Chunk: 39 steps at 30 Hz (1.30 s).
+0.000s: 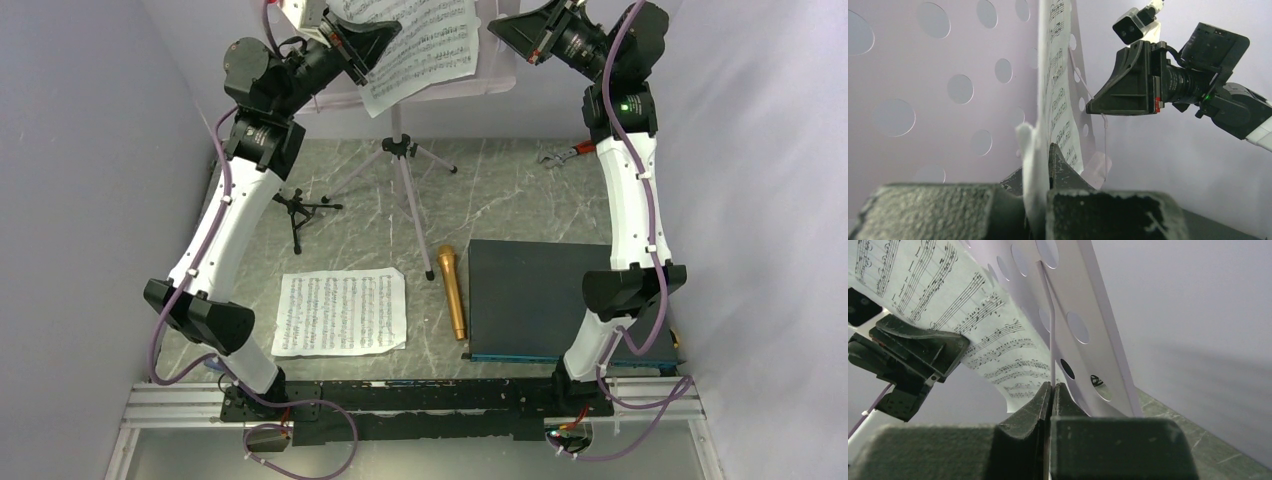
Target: Set up the instrument practice props
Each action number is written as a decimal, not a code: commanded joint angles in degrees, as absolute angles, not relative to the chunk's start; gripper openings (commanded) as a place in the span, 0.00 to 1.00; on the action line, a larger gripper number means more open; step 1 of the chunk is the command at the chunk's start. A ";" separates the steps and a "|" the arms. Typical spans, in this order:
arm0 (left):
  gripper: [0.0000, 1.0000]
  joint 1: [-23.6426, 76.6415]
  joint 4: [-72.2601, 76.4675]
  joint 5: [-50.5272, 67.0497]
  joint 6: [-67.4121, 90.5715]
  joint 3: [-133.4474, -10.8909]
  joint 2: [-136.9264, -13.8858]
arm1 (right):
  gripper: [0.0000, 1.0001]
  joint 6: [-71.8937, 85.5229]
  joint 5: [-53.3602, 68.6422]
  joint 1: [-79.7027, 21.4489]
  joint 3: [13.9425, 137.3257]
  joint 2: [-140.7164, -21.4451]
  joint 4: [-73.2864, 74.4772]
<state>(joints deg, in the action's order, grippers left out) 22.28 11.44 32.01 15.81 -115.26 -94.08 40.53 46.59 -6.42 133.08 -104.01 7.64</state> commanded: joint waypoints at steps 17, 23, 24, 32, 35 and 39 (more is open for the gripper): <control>0.03 22.06 15.21 33.17 18.34 -124.58 -99.75 | 0.00 43.52 55.68 -6.68 121.67 -96.05 -13.93; 0.03 22.12 15.99 34.43 20.32 -126.58 -101.95 | 0.00 43.51 56.82 -6.69 120.07 -95.02 -16.06; 0.03 22.14 16.18 34.82 20.57 -126.90 -102.29 | 0.00 43.26 56.93 -6.72 120.14 -95.01 -15.82; 0.03 23.98 15.42 35.69 20.25 -129.29 -104.34 | 0.00 42.35 57.35 -7.37 120.66 -95.55 -14.66; 0.03 25.14 14.35 35.41 19.44 -130.25 -104.84 | 0.00 41.81 56.98 -7.56 120.61 -95.54 -13.87; 0.22 25.75 14.25 33.74 19.28 -128.97 -104.17 | 0.00 41.02 56.28 -7.65 119.96 -95.29 -12.89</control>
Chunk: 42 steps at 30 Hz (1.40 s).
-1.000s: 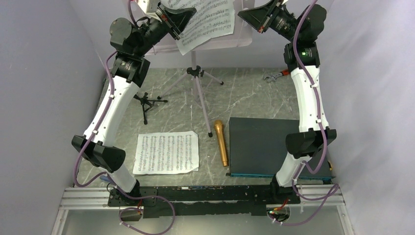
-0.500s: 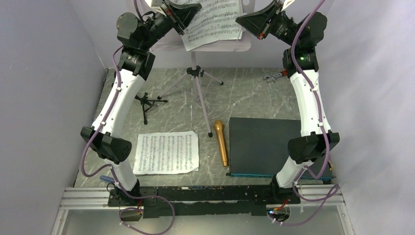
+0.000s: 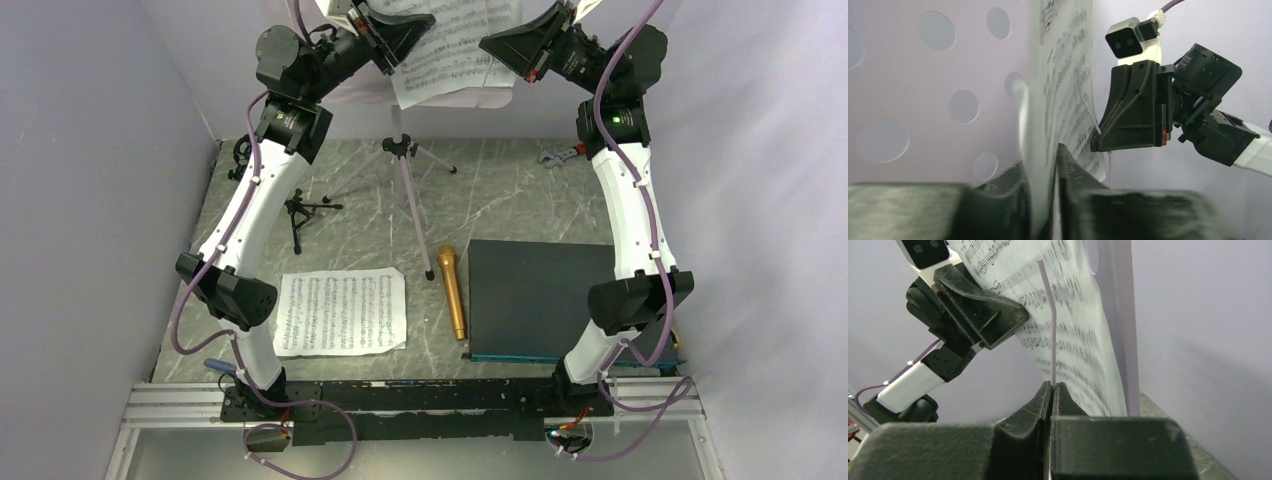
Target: Set up the instrument practice props
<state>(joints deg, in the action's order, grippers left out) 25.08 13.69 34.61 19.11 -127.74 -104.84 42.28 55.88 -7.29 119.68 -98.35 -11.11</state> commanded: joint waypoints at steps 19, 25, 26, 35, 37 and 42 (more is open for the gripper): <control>0.56 25.75 14.34 26.46 13.06 -111.93 -92.43 | 0.00 40.37 55.37 -7.65 118.99 -94.84 -11.98; 0.52 25.75 14.03 24.88 10.61 -108.51 -89.72 | 0.00 40.33 55.37 -7.65 118.83 -94.73 -12.04; 0.49 25.80 14.24 24.87 10.63 -108.27 -89.52 | 0.00 40.37 55.42 -7.65 118.89 -94.75 -12.10; 0.26 25.75 14.79 25.15 11.32 -110.54 -91.41 | 0.00 41.03 55.72 -7.73 118.65 -95.00 -12.82; 0.19 25.75 15.74 25.16 11.57 -110.67 -91.85 | 0.00 40.91 55.66 -7.89 118.66 -95.01 -12.75; 0.06 25.62 15.04 25.03 12.50 -113.39 -93.60 | 0.00 40.56 55.46 -8.08 118.66 -95.02 -12.41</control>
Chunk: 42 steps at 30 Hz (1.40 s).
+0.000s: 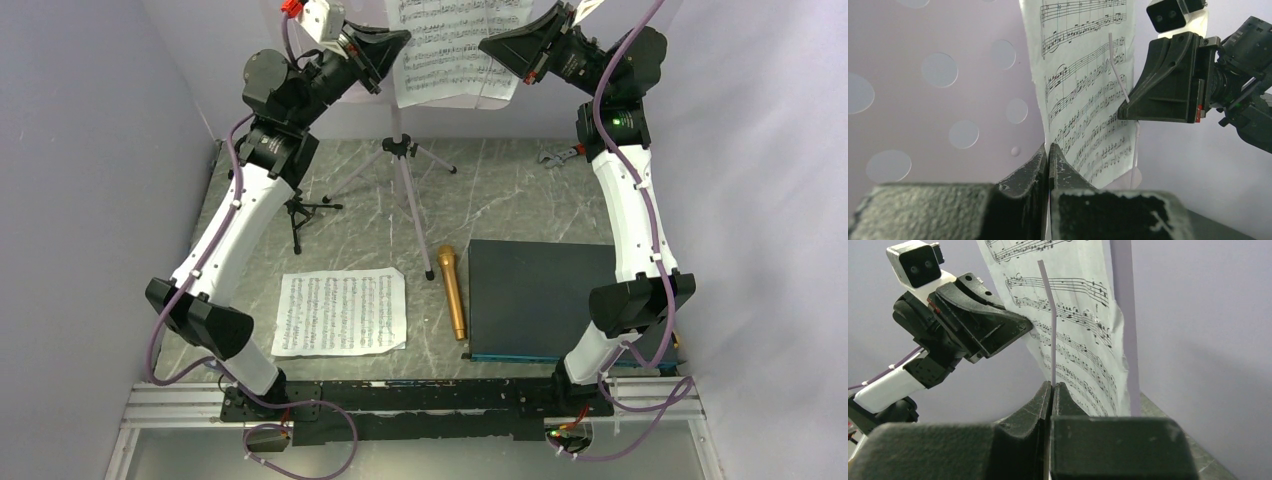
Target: Set up the instrument practice props
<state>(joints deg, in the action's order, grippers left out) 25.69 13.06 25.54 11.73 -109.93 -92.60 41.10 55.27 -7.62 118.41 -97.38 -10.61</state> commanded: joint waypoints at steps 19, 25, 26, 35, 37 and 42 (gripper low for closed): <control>0.38 25.16 16.09 23.26 11.39 -109.58 -91.71 | 0.00 40.09 54.43 -8.57 116.67 -94.52 -12.84; 0.51 24.94 15.47 22.60 9.81 -107.95 -89.87 | 0.00 40.19 54.28 -8.53 116.44 -94.48 -12.89; 0.53 24.89 15.05 22.59 9.65 -108.13 -89.91 | 0.00 40.17 54.23 -8.53 116.38 -94.53 -12.84; 0.63 24.74 15.51 22.54 9.15 -105.32 -87.30 | 0.11 40.45 53.75 -8.57 115.60 -93.90 -13.27; 0.65 24.70 15.64 22.79 9.05 -104.47 -86.62 | 0.15 40.47 53.70 -8.59 115.35 -93.75 -13.42; 0.70 24.61 14.85 23.35 8.27 -102.77 -85.04 | 0.32 40.31 53.07 -8.53 113.29 -92.48 -14.56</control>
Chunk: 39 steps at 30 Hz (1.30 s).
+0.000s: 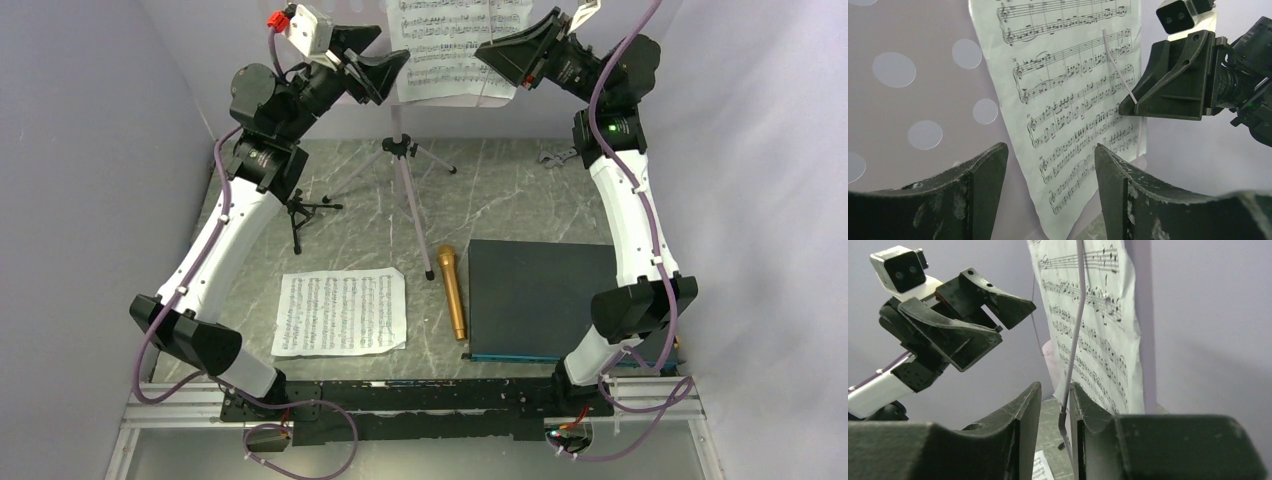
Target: Set up the instrument practice props
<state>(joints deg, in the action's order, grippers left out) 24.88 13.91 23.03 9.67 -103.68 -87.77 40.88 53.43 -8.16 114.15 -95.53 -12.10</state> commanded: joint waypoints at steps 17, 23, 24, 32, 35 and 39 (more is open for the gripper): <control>0.93 24.62 11.71 22.66 7.47 -90.21 -74.30 | 0.86 35.60 48.06 -8.53 104.17 -83.83 -14.44; 0.93 24.61 11.30 19.52 8.90 -78.91 -66.93 | 0.93 31.40 44.93 -8.53 98.76 -78.30 -9.99; 0.93 24.62 11.04 18.94 8.96 -76.88 -65.42 | 0.93 30.84 44.39 -8.55 96.88 -76.79 -9.90; 0.93 24.61 5.99 9.57 10.87 -57.32 -52.62 | 1.00 26.15 39.57 -8.53 80.41 -63.72 -4.29; 0.93 24.66 2.90 6.92 12.22 -51.04 -49.75 | 1.00 25.36 38.56 -8.60 74.21 -59.76 -2.39; 0.93 24.62 -3.01 3.57 16.12 -45.09 -47.99 | 1.00 23.27 38.06 -8.57 66.02 -56.00 2.16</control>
<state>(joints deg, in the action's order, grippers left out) 24.82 3.05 8.86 11.77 -48.95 -49.39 26.55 40.01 -8.45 71.70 -58.48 -2.63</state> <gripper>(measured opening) 0.932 0.994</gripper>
